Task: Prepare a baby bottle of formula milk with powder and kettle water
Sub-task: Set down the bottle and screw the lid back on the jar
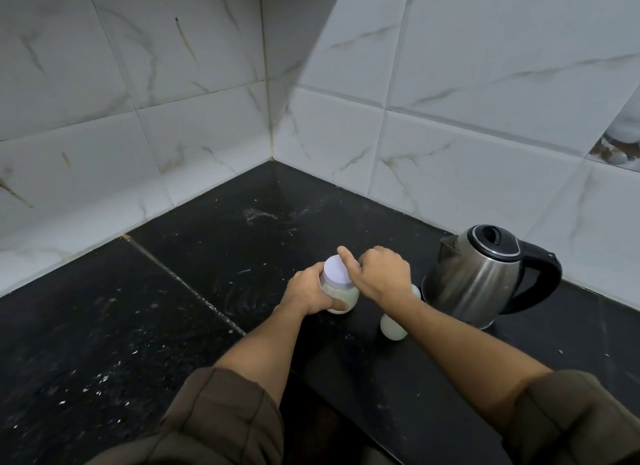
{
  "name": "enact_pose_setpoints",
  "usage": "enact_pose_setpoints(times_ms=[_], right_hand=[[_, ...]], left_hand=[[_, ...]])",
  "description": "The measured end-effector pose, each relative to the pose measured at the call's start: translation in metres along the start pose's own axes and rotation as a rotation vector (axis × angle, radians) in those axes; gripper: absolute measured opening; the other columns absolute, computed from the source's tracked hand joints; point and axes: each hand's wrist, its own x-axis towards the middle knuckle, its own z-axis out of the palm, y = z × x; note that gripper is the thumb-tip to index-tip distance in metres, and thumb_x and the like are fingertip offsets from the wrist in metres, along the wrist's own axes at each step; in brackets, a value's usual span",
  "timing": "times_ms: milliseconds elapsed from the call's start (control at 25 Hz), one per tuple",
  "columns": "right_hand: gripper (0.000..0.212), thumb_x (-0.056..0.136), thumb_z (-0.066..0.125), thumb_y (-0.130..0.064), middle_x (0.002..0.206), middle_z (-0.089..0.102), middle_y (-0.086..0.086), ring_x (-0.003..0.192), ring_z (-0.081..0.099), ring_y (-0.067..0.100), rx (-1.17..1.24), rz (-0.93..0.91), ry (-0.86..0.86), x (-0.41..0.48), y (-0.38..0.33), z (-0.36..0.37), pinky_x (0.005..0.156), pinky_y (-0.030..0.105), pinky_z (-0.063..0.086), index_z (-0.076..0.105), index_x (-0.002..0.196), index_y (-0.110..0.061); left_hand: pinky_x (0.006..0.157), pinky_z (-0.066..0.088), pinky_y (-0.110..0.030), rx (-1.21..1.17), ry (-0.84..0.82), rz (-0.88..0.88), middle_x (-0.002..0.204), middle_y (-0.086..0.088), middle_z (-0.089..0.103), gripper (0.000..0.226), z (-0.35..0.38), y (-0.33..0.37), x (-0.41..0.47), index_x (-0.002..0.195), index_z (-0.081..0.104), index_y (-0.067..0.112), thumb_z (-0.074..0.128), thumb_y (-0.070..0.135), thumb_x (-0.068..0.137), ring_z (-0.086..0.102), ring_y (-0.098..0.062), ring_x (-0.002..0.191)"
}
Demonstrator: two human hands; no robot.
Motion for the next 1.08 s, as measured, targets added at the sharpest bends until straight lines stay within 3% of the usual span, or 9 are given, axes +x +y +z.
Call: enact_pose_setpoints(times_ms=[80, 200, 280, 360, 640, 760, 880, 960, 1080], right_hand=[[0.064, 0.098, 0.041, -0.066, 0.074, 0.058, -0.002, 0.072, 0.061, 0.022, 0.041, -0.040, 0.034, 0.001, 0.003, 0.000, 0.063, 0.032, 0.049, 0.059, 0.060, -0.018], [0.033, 0.091, 0.061, -0.047, 0.123, 0.058, -0.002, 0.112, 0.057, 0.021, 0.153, -0.196, -0.105, 0.000, 0.001, -0.002, 0.083, 0.036, 0.051, 0.069, 0.113, -0.023], [0.061, 0.088, 0.067, -0.041, 0.152, 0.045, -0.002, 0.136, 0.044, 0.023, 0.184, -0.261, -0.274, 0.001, -0.003, -0.004, 0.102, 0.041, 0.048, 0.051, 0.145, -0.024], [0.076, 0.089, 0.068, -0.040, 0.163, 0.036, 0.000, 0.146, 0.037, 0.026, 0.182, -0.244, -0.347, 0.005, -0.009, -0.004, 0.112, 0.046, 0.044, 0.038, 0.157, -0.024], [0.076, 0.087, 0.068, -0.058, 0.142, 0.054, 0.005, 0.125, 0.056, 0.027, -0.023, -0.202, -0.335, 0.014, -0.008, -0.001, 0.096, 0.044, 0.053, 0.045, 0.149, -0.021], [0.073, 0.086, 0.052, -0.080, 0.111, 0.065, 0.003, 0.101, 0.065, 0.025, -0.145, -0.119, -0.200, 0.011, -0.008, -0.001, 0.079, 0.039, 0.053, 0.060, 0.122, -0.017], [0.064, 0.095, 0.039, -0.074, 0.085, 0.061, 0.002, 0.084, 0.065, 0.024, -0.167, -0.114, -0.068, 0.012, -0.008, -0.003, 0.070, 0.035, 0.047, 0.062, 0.089, -0.015], [0.053, 0.094, 0.049, -0.066, 0.100, 0.061, 0.004, 0.092, 0.063, 0.024, -0.047, -0.131, -0.073, 0.020, -0.005, -0.004, 0.074, 0.036, 0.050, 0.064, 0.091, -0.015], [0.062, 0.088, 0.069, -0.047, 0.143, 0.052, 0.006, 0.125, 0.055, 0.026, 0.144, -0.225, -0.385, 0.028, -0.005, -0.010, 0.100, 0.040, 0.050, 0.054, 0.142, -0.019]], left_hand=[[0.094, 0.050, -0.035, 0.015, 0.011, -0.003, 0.118, 0.011, 0.066, 0.086, 0.000, 0.002, 0.000, 0.132, 0.057, 0.036, 0.096, 0.047, 0.056, 0.056, -0.016, 0.111], [0.087, 0.048, -0.034, 0.053, -0.002, -0.018, 0.114, 0.011, 0.065, 0.082, 0.000, 0.006, 0.001, 0.126, 0.058, 0.035, 0.095, 0.049, 0.055, 0.056, -0.016, 0.108], [0.087, 0.053, -0.037, 0.088, -0.012, -0.034, 0.112, 0.010, 0.066, 0.080, -0.002, 0.010, 0.001, 0.121, 0.058, 0.035, 0.094, 0.052, 0.052, 0.059, -0.018, 0.106], [0.090, 0.057, -0.040, 0.103, -0.013, -0.045, 0.110, 0.011, 0.067, 0.082, -0.003, 0.012, 0.001, 0.121, 0.058, 0.035, 0.093, 0.055, 0.049, 0.063, -0.018, 0.105], [0.091, 0.057, -0.042, 0.126, 0.014, -0.032, 0.112, 0.011, 0.067, 0.087, -0.003, 0.012, -0.001, 0.126, 0.058, 0.037, 0.094, 0.057, 0.049, 0.063, -0.018, 0.108], [0.092, 0.057, -0.042, 0.149, 0.014, -0.023, 0.113, 0.010, 0.067, 0.085, -0.003, 0.014, -0.001, 0.126, 0.059, 0.036, 0.093, 0.058, 0.050, 0.062, -0.019, 0.110], [0.093, 0.057, -0.042, 0.171, 0.013, -0.016, 0.111, 0.012, 0.067, 0.082, -0.004, 0.014, 0.000, 0.124, 0.059, 0.036, 0.092, 0.058, 0.052, 0.063, -0.018, 0.109], [0.092, 0.057, -0.042, 0.179, 0.012, -0.013, 0.109, 0.012, 0.068, 0.082, -0.005, 0.015, 0.001, 0.123, 0.059, 0.036, 0.092, 0.057, 0.051, 0.064, -0.019, 0.108], [0.094, 0.056, -0.043, 0.168, 0.009, -0.022, 0.109, 0.009, 0.065, 0.082, -0.005, 0.015, 0.002, 0.123, 0.059, 0.036, 0.093, 0.056, 0.051, 0.061, -0.019, 0.110]])
